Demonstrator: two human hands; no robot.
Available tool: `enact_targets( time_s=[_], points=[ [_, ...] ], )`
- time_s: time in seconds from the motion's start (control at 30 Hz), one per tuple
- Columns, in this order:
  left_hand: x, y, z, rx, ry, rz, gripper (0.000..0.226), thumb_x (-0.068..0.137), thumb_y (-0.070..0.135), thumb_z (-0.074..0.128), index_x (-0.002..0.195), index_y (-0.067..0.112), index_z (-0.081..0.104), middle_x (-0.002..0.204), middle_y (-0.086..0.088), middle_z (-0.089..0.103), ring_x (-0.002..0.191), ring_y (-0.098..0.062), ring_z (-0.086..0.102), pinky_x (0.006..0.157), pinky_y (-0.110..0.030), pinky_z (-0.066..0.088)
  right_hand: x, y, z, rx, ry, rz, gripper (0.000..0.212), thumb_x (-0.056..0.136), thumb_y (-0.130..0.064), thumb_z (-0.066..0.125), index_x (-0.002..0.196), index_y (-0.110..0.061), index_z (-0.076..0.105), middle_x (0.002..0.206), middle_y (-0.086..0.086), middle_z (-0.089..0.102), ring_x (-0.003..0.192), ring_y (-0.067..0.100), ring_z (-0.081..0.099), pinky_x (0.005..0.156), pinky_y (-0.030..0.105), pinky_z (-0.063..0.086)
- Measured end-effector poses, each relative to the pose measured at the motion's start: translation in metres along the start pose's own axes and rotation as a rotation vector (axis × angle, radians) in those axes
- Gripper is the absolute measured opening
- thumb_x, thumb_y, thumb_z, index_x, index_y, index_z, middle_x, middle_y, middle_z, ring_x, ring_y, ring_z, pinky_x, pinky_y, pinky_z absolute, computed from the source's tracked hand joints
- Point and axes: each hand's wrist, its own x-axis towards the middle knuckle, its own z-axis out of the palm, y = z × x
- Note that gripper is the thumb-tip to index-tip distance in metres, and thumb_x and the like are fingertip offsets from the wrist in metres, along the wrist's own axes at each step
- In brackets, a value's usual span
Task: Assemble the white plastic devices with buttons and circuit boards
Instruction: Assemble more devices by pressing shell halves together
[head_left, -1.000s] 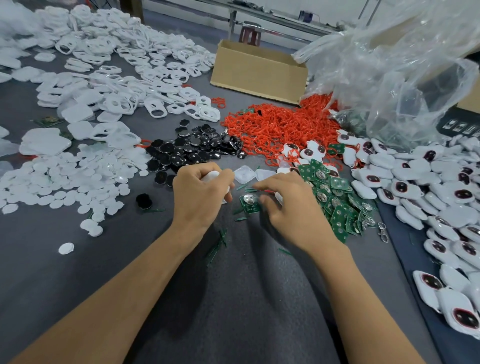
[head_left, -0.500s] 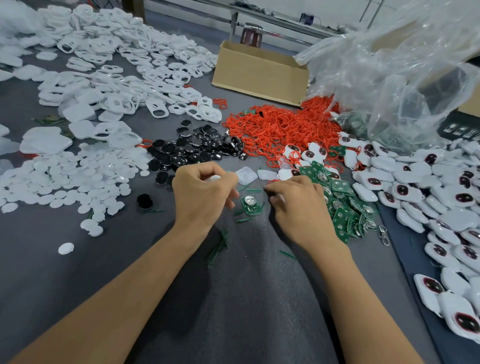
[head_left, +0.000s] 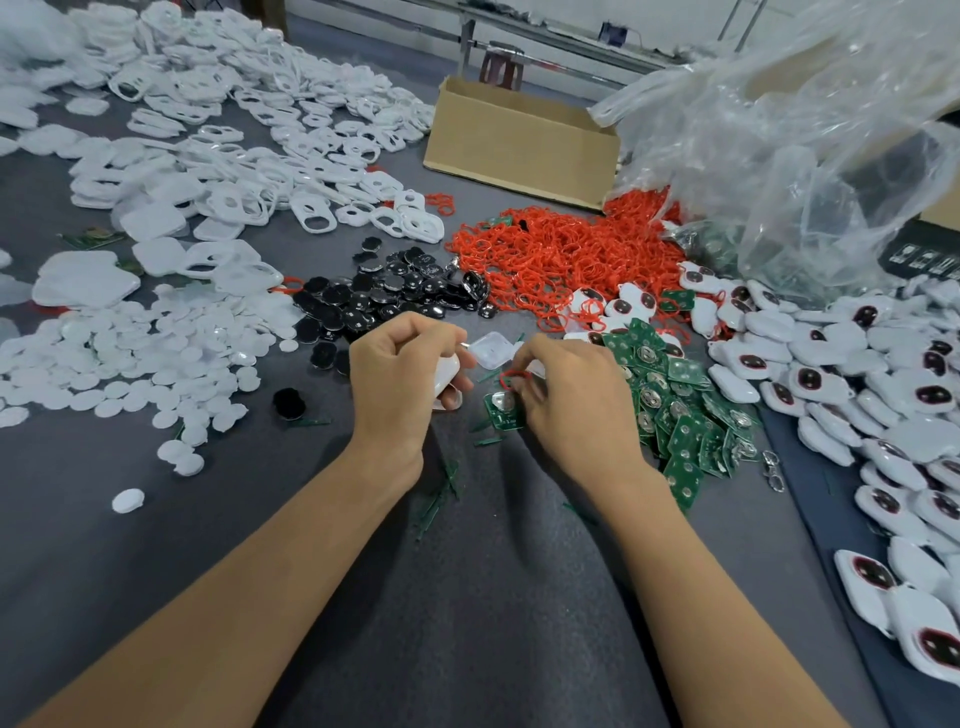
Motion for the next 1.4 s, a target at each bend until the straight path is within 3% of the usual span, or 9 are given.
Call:
enact_targets(
  time_s=[0.1, 0.3, 0.5, 0.67, 0.77, 0.9, 1.13, 1.3, 1.4],
  points=[
    [0.001, 0.000, 0.000, 0.004, -0.006, -0.001, 0.018, 0.077, -0.006, 0.049, 0.067, 0.003, 0.062, 0.055, -0.008, 0.063, 0.041, -0.017, 0.050, 0.038, -0.020, 0.036, 0.003, 0.000, 0.003, -0.028, -0.074, -0.024, 0.018, 0.086, -0.014, 0.056, 0.094, -0.021, 0.071, 0.093, 0.003, 0.069, 0.096, 0.028, 0.056, 0.080, 0.036, 0.035],
    [-0.001, 0.000, 0.000, 0.025, -0.037, 0.001, 0.019, 0.077, -0.006, 0.048, 0.068, 0.003, 0.062, 0.058, -0.009, 0.064, 0.045, -0.019, 0.051, 0.041, -0.021, 0.036, 0.003, 0.005, 0.004, -0.117, -0.061, 0.030, 0.009, 0.085, -0.017, 0.057, 0.090, -0.018, 0.065, 0.100, 0.002, 0.064, 0.106, 0.027, 0.049, 0.083, 0.036, 0.032],
    [-0.001, 0.000, -0.001, 0.022, -0.062, -0.005, 0.019, 0.078, -0.006, 0.048, 0.069, 0.002, 0.062, 0.058, -0.009, 0.063, 0.045, -0.019, 0.051, 0.041, -0.021, 0.037, 0.003, 0.020, -0.002, -0.094, -0.013, 0.160, 0.014, 0.087, -0.010, 0.055, 0.095, -0.007, 0.066, 0.102, 0.012, 0.062, 0.098, 0.033, 0.051, 0.084, 0.041, 0.040],
    [0.000, -0.002, -0.002, 0.038, -0.081, -0.006, 0.019, 0.078, -0.006, 0.047, 0.069, 0.002, 0.063, 0.059, -0.008, 0.063, 0.046, -0.020, 0.052, 0.042, -0.021, 0.037, 0.001, 0.019, -0.006, -0.066, 0.056, 0.236, 0.022, 0.081, -0.006, 0.057, 0.101, -0.009, 0.063, 0.109, 0.013, 0.062, 0.099, 0.034, 0.052, 0.082, 0.041, 0.040],
    [0.000, -0.002, -0.002, 0.046, -0.085, -0.004, 0.019, 0.078, -0.005, 0.048, 0.071, 0.003, 0.063, 0.060, -0.008, 0.064, 0.047, -0.019, 0.053, 0.042, -0.022, 0.038, 0.001, 0.015, -0.007, -0.011, 0.063, 0.127, 0.032, 0.074, 0.001, 0.054, 0.101, -0.011, 0.067, 0.124, 0.010, 0.058, 0.111, 0.033, 0.050, 0.093, 0.040, 0.040],
    [-0.001, -0.001, -0.001, 0.057, -0.111, -0.028, 0.018, 0.080, -0.003, 0.048, 0.075, 0.004, 0.064, 0.062, -0.006, 0.066, 0.048, -0.017, 0.055, 0.040, -0.020, 0.037, 0.002, 0.009, -0.002, -0.024, -0.076, -0.009, 0.020, 0.083, -0.012, 0.059, 0.094, -0.018, 0.074, 0.108, 0.001, 0.066, 0.108, 0.027, 0.049, 0.088, 0.037, 0.041],
    [-0.004, -0.002, 0.003, 0.018, -0.245, -0.126, 0.027, 0.079, -0.006, 0.047, 0.098, 0.004, 0.063, 0.077, -0.006, 0.068, 0.064, -0.014, 0.061, 0.041, -0.021, 0.036, 0.002, 0.011, 0.003, -0.015, -0.047, 0.033, 0.010, 0.083, -0.011, 0.056, 0.086, -0.013, 0.065, 0.093, 0.007, 0.064, 0.101, 0.030, 0.049, 0.084, 0.038, 0.040],
    [-0.002, -0.002, 0.001, 0.017, -0.254, -0.127, 0.030, 0.079, -0.007, 0.047, 0.101, 0.005, 0.063, 0.078, -0.003, 0.069, 0.065, -0.013, 0.061, 0.043, -0.021, 0.038, 0.001, 0.014, -0.001, 0.226, 0.056, 0.075, 0.008, 0.087, -0.006, 0.054, 0.090, -0.012, 0.059, 0.083, 0.009, 0.066, 0.079, 0.031, 0.059, 0.067, 0.039, 0.045],
    [-0.001, -0.003, 0.000, 0.030, -0.256, -0.130, 0.031, 0.077, -0.005, 0.051, 0.103, 0.006, 0.062, 0.078, -0.002, 0.069, 0.066, -0.014, 0.062, 0.044, -0.022, 0.040, 0.002, 0.013, -0.007, 0.475, 0.128, 0.111, 0.016, 0.085, 0.003, 0.058, 0.091, -0.009, 0.068, 0.076, -0.001, 0.067, 0.068, 0.013, 0.058, 0.069, 0.024, 0.044]
  ],
)
